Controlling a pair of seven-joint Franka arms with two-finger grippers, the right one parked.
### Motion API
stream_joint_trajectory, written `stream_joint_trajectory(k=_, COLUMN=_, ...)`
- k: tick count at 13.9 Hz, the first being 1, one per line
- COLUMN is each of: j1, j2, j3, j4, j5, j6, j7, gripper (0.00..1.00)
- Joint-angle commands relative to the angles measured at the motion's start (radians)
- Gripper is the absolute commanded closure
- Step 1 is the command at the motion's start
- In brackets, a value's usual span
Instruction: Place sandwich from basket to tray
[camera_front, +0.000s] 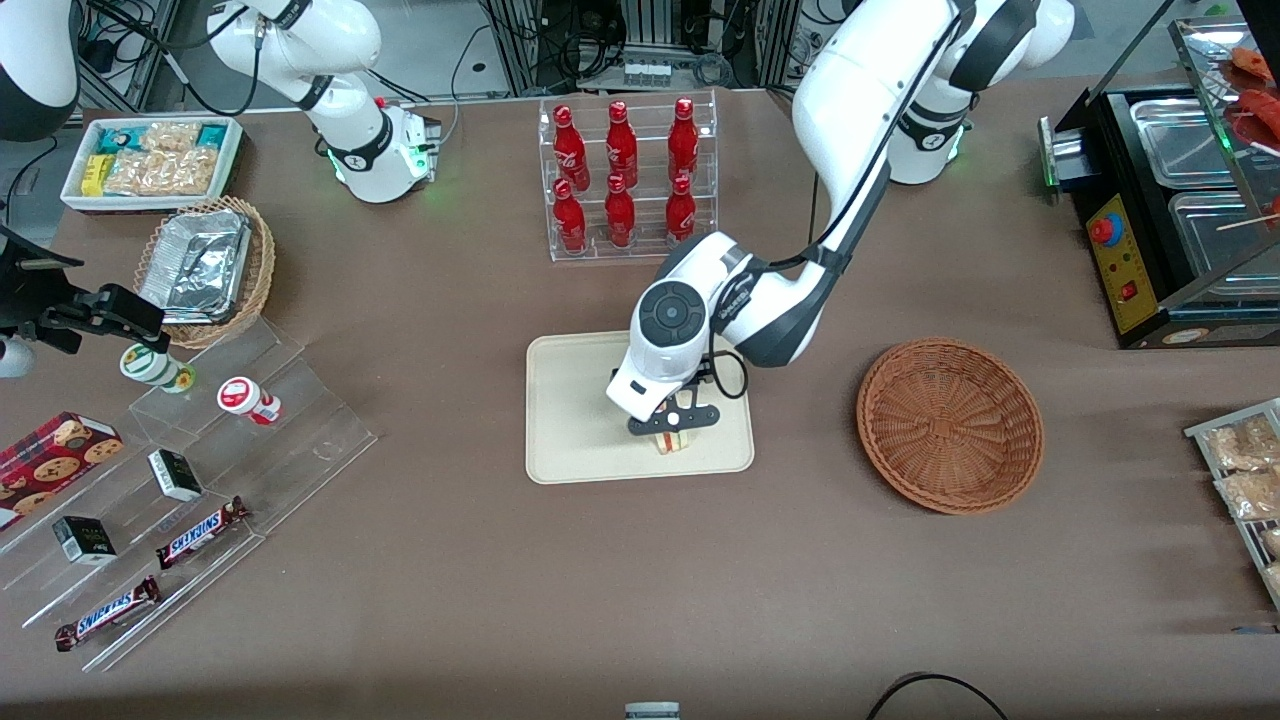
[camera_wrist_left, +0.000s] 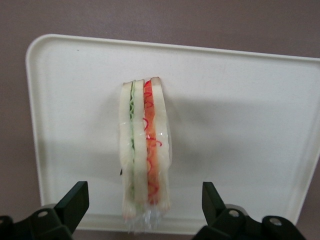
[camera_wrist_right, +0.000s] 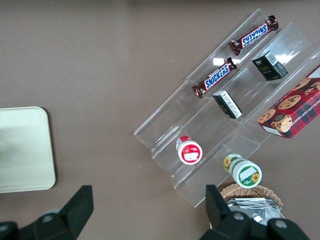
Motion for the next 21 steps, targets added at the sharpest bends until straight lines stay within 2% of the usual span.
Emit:
stream_joint_trajectory(k=1, j1=-0.004, j2=-0.048, j3=0.009, j4=0.05, j5=-0.01, j6=-0.117, j7=-0.013, gripper=0.0)
stream_joint_trajectory(k=6, j1=0.033, j2=-0.151, j3=0.014, j4=0.052, j5=-0.007, j6=-0.229, j7=0.009, gripper=0.0)
stream_joint_trajectory(k=13, j1=0.14, j2=-0.258, j3=0.018, j4=0.044, j5=0.007, j6=-0.379, j7=0.283, gripper=0.0)
stream_joint_trajectory(k=17, j1=0.255, j2=-0.33, j3=0.017, j4=0.023, j5=0.007, j6=-0.482, j7=0.303, gripper=0.0)
stream_joint_trajectory(k=21, j1=0.366, j2=-0.441, j3=0.017, j4=-0.087, j5=0.007, j6=-0.485, j7=0.476, gripper=0.0)
